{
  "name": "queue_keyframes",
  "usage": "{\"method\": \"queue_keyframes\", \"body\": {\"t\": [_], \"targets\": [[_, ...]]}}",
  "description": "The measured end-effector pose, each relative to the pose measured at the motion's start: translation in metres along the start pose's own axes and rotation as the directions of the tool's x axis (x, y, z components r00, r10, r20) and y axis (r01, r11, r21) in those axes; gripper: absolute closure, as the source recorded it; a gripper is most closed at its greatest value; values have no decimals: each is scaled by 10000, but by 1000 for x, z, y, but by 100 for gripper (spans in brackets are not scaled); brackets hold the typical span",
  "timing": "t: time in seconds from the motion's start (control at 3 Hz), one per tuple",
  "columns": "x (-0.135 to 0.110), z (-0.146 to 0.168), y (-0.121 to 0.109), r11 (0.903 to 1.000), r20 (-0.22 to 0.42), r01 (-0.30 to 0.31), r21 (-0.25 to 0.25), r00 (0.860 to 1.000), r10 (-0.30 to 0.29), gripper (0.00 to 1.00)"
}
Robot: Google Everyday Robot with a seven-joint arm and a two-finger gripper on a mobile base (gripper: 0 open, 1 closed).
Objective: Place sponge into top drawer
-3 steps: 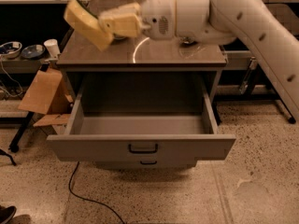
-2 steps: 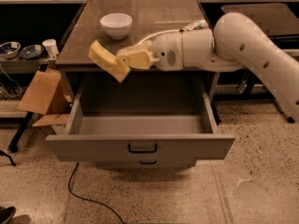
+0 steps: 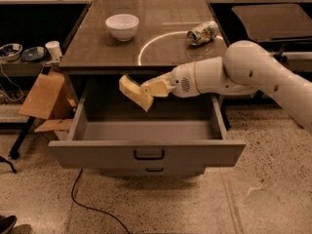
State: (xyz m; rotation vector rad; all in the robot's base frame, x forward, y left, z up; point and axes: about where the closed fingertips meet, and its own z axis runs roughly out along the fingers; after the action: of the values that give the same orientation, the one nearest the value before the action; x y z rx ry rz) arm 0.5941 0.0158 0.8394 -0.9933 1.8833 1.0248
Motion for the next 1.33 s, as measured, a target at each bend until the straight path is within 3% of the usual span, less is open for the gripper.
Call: {"method": "queue_keyframes", "body": {"t": [0.33, 0.67, 1.0, 1.33], "targets": [[26, 4, -18, 9951, -579, -708, 695, 9955, 749, 100], [53, 11, -32, 9830, -1278, -1338, 1256, 9804, 1498, 89], [80, 16, -48, 9625, -1898, -1861, 1976, 9560, 2238, 60], [87, 16, -54, 9522, -2169, -1920, 2376, 9450, 2447, 37]]}}
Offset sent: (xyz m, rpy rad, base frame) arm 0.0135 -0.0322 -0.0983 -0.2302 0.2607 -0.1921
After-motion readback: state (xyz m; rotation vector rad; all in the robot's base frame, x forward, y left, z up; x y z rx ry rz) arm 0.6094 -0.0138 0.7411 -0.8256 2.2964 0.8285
